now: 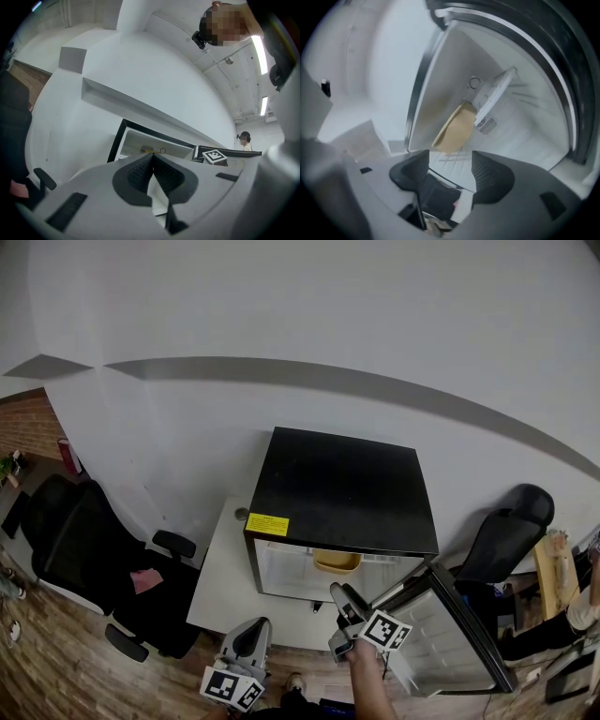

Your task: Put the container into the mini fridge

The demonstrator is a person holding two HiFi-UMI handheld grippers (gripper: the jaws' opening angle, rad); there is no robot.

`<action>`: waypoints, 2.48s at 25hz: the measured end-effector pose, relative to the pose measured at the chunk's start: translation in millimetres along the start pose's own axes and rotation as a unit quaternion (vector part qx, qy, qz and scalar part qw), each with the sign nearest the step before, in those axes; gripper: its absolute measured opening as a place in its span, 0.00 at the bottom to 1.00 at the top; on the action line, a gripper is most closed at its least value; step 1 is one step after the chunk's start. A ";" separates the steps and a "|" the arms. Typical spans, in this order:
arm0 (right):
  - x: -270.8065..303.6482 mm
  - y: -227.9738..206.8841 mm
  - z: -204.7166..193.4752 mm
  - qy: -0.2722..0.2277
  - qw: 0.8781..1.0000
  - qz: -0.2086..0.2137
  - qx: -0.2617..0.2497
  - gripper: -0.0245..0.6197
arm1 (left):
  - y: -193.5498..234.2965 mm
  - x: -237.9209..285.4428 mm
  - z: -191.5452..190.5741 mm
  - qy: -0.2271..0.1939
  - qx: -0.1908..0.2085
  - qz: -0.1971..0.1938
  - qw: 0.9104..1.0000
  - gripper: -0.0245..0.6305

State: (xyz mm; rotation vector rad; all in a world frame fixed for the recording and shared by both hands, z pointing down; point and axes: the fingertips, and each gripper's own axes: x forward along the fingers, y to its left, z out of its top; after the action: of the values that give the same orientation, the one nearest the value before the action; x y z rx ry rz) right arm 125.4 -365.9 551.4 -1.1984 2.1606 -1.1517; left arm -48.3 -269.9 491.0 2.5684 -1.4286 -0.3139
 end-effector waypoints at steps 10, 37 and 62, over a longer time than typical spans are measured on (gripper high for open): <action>-10.9 7.1 -1.3 0.002 0.884 -0.206 -0.419 0.46 | -3.3 0.4 11.3 -0.006 0.015 -0.006 1.000 0.05; 38.6 -22.0 50.9 -0.017 0.860 -0.240 -0.450 0.31 | 0.5 23.4 -0.2 0.007 0.011 0.000 1.000 0.05; -102.8 75.0 -36.0 -0.049 0.894 -0.217 -0.390 0.09 | -15.4 -72.2 14.8 0.012 0.025 -0.026 0.999 0.05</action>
State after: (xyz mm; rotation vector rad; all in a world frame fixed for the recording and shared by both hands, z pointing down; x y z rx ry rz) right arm 119.8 -241.5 507.0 -2.1007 2.4124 -0.2919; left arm -77.0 -201.2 479.4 2.6426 -1.3810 -0.2588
